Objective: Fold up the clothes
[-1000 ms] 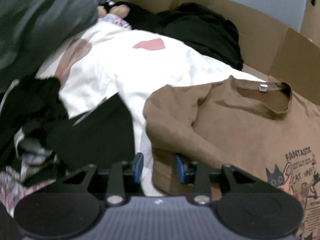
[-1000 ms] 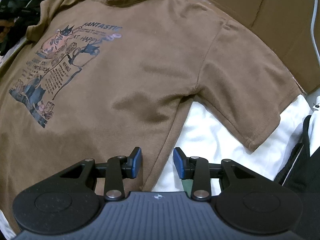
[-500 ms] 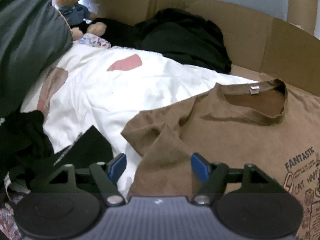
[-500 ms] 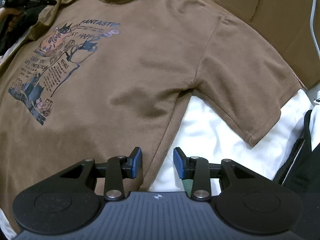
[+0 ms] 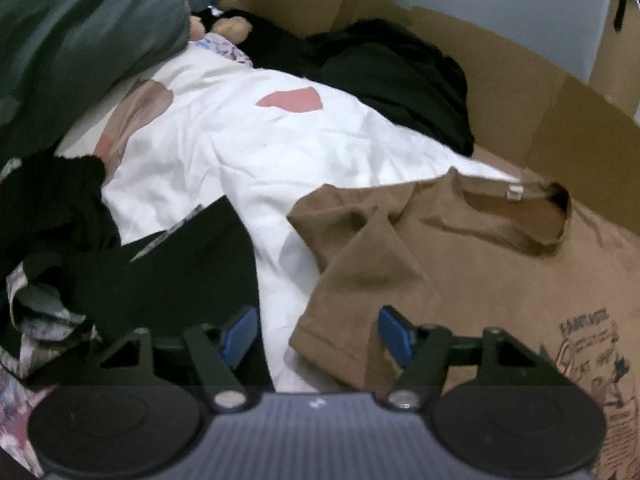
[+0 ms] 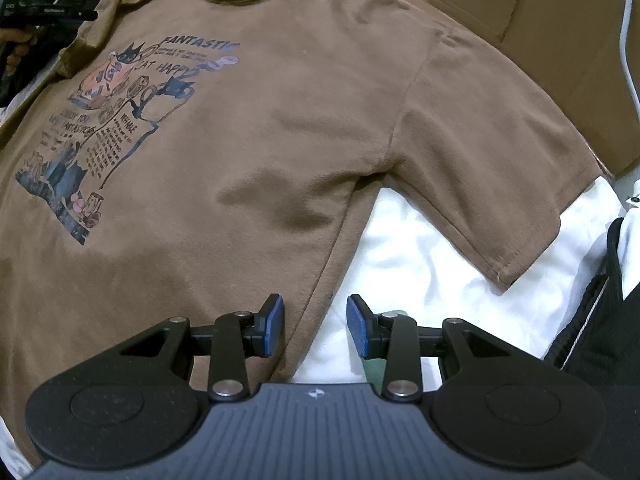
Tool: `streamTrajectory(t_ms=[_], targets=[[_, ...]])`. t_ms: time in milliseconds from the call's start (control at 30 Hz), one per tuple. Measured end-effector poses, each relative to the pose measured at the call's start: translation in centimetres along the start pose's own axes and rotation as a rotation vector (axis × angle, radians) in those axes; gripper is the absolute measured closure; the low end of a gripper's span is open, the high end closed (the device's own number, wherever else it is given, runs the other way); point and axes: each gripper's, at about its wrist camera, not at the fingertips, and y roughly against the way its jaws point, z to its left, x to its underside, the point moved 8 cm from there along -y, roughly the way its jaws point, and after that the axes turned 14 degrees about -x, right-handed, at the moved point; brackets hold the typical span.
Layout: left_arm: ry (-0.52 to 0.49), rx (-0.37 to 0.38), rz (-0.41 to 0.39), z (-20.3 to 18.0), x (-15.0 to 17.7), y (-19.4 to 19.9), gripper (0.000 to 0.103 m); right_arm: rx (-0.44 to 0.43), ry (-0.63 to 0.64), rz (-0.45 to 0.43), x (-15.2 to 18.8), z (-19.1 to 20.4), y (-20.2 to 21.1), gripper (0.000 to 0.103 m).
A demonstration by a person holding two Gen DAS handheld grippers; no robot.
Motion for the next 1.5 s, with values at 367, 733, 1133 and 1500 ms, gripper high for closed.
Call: streamTrajectory(t_ms=[367,733,1133,1500], targets=[[0.026,-0.021,0.036,1.1,0.6,-1.2,0.048,0.004,0.025,0.012,-0.2,0.5,-0.4,0.063],[-0.077,-0.069,0.071,-1.3,1.4,-2.7,0.048,0.002,0.028,0.017,0.0,0.6,-0.6,0.063],[-0.083,-0.034,0.089,-2.1,1.3,-2.5,0.085,0.004,0.037,0.017,-0.1,0.6,-0.6,0.063],[0.027,-0.074,-0.079,3.4,-2.3,3.0,0.098,0.001,0.046,0.008,-0.6,0.8,-0.4,0.063]])
